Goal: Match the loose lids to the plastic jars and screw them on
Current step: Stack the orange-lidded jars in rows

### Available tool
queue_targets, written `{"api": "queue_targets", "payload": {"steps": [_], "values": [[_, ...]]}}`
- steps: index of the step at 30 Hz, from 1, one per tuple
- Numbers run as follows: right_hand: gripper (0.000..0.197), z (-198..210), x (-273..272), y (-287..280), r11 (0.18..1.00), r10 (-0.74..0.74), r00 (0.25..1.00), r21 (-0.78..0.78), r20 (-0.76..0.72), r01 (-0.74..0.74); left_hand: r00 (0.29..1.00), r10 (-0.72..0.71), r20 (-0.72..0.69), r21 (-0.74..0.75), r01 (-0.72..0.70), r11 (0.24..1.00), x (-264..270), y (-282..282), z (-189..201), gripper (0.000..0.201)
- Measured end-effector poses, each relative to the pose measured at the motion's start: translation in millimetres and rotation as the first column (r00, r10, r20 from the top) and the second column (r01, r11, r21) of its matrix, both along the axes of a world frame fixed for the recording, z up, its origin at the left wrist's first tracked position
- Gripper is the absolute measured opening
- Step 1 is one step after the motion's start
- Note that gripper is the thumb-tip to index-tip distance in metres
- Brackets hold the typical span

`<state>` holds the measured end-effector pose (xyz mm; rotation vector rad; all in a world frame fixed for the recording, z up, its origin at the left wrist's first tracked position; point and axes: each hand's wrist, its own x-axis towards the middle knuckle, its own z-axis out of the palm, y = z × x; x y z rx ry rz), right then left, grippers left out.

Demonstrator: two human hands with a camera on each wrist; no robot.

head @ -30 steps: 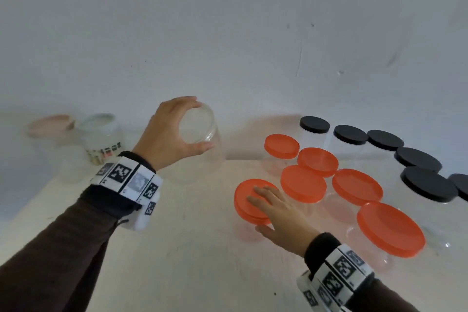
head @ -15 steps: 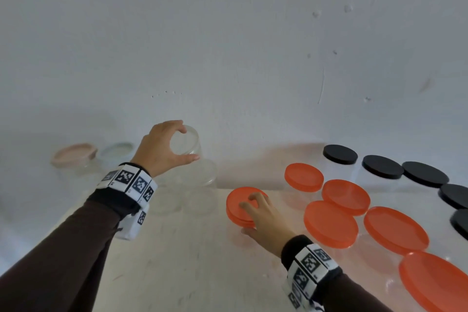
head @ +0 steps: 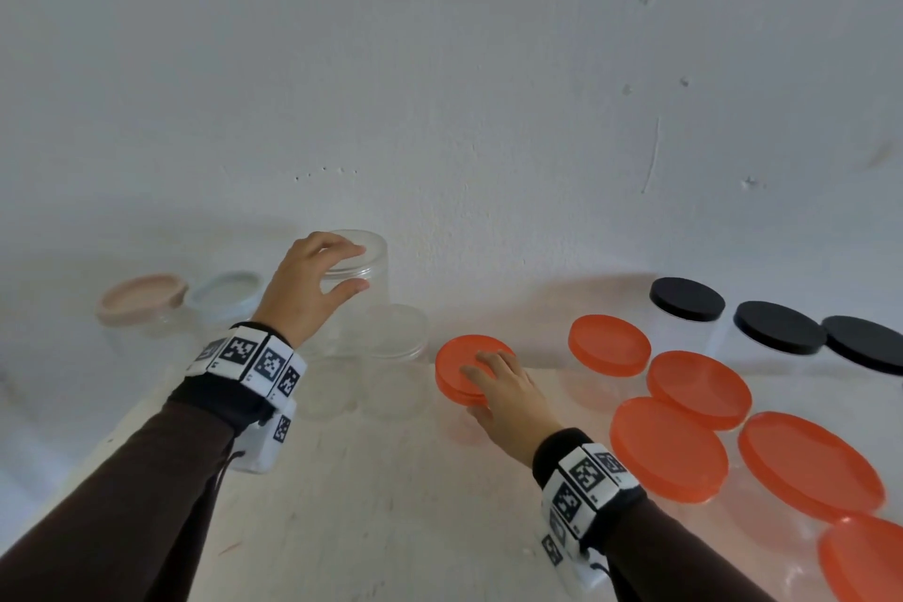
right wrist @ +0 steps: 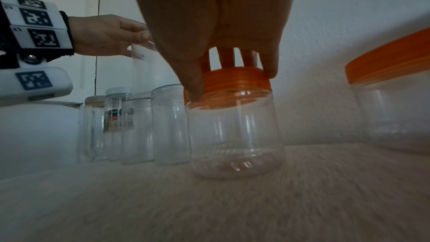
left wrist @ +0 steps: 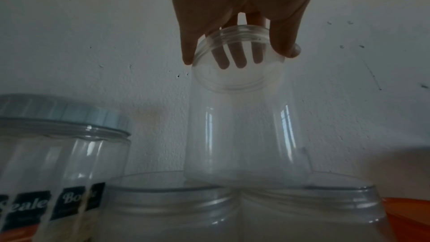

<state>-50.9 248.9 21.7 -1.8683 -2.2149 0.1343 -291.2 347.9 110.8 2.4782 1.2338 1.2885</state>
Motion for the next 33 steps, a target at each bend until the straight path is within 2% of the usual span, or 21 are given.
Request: {"api": "queue_targets", "payload": {"steps": [18, 22, 26, 30, 33], "values": [[0.045, 3.0, -0.9, 24.2, 0.999, -0.015, 0.999, -0.033, -0.044, 0.014, 0.997, 0.047, 0.068, -0.011, -0.047, 0.999, 6.3, 3.7, -5.6, 0.032], [0.052, 14.7, 3.7, 2.8, 1.000, -0.022, 0.999, -0.015, -0.032, 0.022, 0.996, 0.059, 0.069, -0.012, -0.058, 0.998, 7.6, 2.2, -5.6, 0.031], [0.052, 24.2, 18.8, -45.5, 0.998, -0.059, 0.997, 0.031, -0.048, 0.060, 0.997, 0.059, 0.051, 0.015, -0.060, 0.998, 8.2, 2.3, -6.4, 0.032], [0.055, 21.6, 51.6, -90.9, 0.973, -0.229, 0.973, 0.011, 0.027, 0.229, 0.998, 0.054, 0.012, 0.020, -0.054, 0.998, 5.4, 2.1, -3.1, 0.033], [0.057, 15.8, 79.3, -111.0, 0.891, -0.441, 0.888, -0.053, 0.132, 0.451, 0.999, 0.044, 0.014, -0.003, -0.044, 0.999, 2.0, 2.4, 1.7, 0.032]]}}
